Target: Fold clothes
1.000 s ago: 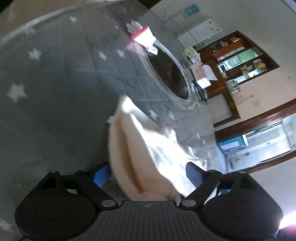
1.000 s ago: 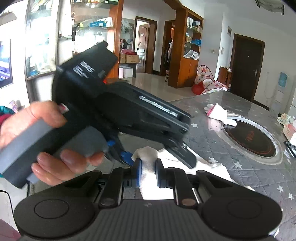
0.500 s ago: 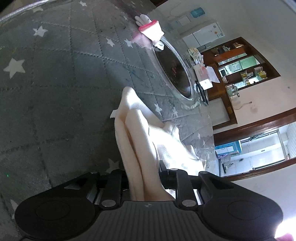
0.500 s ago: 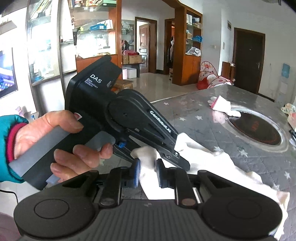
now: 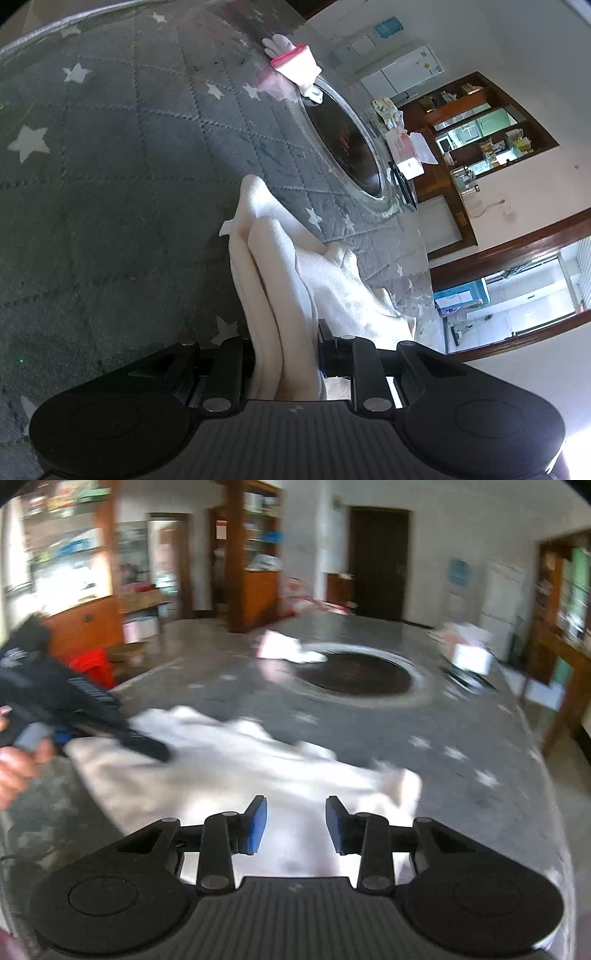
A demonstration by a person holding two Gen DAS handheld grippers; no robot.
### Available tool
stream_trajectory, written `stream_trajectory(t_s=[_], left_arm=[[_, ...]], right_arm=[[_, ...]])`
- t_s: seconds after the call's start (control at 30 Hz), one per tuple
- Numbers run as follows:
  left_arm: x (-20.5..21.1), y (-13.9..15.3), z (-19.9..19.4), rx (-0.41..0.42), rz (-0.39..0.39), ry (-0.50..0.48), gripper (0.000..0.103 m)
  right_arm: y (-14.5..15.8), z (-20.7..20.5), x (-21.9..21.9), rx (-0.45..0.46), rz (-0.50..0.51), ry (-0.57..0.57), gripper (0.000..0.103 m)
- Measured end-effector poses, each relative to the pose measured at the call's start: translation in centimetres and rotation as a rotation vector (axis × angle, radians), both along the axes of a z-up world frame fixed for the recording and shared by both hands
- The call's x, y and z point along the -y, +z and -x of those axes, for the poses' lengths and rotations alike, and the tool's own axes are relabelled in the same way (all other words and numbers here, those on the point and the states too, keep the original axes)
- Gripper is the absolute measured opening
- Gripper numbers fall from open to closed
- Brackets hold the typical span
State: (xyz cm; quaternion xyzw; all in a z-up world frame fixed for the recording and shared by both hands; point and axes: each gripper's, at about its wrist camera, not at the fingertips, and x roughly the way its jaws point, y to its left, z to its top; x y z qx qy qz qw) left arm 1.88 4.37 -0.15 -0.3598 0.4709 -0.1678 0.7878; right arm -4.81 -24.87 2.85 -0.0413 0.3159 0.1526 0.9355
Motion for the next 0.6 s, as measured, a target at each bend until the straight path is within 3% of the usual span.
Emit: stream_trajectory(t_s=[0.13, 0.27, 0.43, 0.6], left_arm=[[0.1, 0.0, 0.0, 0.001, -0.003, -0.001, 0.022], [0.3, 0.0, 0.1, 0.01, -0.014, -0.006, 0.022], [0.5, 0.0, -0.2, 0.013, -0.02, -0.008, 0.022], [0.6, 0.1, -0.2, 0.016, -0.027, -0.007, 0.022]], right_arm=[[-1.0, -1.3, 3.5, -0.037, -0.052, -0.114, 0.043], [-2.3, -2.0, 5.6, -0.069, -0.105, -0.173, 0.044], [-3.0, -2.4, 6.8, -0.094, -0.217, -0.194, 0.043], [-3.1, -2.7, 6.1, -0.103, -0.249, -0.168, 0.039]])
